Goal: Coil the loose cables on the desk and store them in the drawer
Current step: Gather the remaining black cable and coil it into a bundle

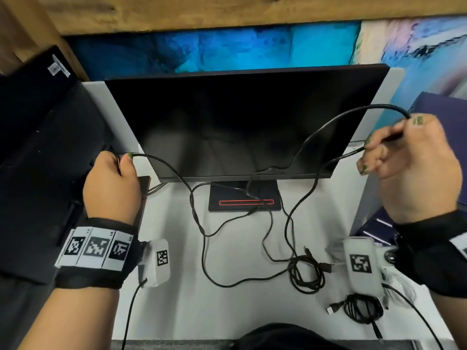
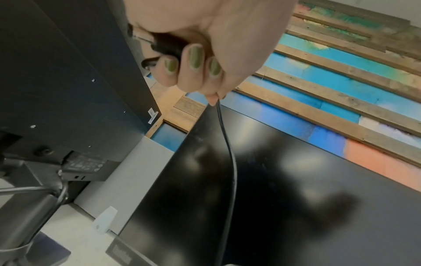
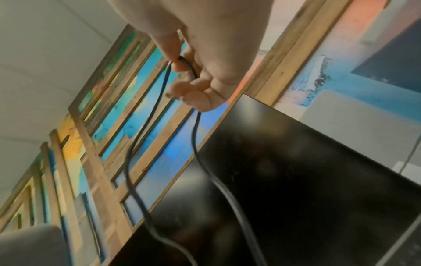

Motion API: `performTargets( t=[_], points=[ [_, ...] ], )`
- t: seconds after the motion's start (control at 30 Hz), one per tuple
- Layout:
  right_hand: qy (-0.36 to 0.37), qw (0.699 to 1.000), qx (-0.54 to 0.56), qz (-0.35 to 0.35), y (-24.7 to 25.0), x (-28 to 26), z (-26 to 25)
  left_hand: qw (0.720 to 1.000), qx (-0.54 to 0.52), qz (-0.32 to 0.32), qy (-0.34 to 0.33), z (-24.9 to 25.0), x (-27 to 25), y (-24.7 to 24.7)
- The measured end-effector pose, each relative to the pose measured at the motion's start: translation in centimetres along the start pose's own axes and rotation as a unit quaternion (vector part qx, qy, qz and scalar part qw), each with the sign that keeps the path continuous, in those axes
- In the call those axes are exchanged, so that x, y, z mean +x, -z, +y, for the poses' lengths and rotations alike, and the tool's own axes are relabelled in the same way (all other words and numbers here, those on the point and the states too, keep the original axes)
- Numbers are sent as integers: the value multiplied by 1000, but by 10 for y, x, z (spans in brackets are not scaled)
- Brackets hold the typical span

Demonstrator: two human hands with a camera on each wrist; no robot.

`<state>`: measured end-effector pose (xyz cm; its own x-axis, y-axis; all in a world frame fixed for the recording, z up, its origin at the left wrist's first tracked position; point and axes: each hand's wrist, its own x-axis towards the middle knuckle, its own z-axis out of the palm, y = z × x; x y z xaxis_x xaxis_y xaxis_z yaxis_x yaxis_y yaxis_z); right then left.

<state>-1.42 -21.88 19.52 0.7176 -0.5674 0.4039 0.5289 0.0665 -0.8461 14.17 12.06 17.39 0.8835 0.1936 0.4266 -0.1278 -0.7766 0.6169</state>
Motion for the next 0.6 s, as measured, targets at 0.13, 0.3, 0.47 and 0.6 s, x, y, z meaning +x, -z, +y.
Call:
performTargets(
  t=[0.13, 0.3, 0.47, 0.6],
  points=[
    [-19, 996, -43, -70, -9, -14, 1, 998, -56, -28, 3, 13, 5, 2],
    [-85, 966, -130, -208, -22, -43, 17, 973, -216, -84, 16, 35, 17, -4],
    [-128, 866, -322, -361, -34, -79, 57, 928, -349, -126, -31, 72, 18, 1],
    [-212, 760, -425, -444, -39, -102, 78, 892, -416, -141, -108, 98, 20, 17]
  ],
)
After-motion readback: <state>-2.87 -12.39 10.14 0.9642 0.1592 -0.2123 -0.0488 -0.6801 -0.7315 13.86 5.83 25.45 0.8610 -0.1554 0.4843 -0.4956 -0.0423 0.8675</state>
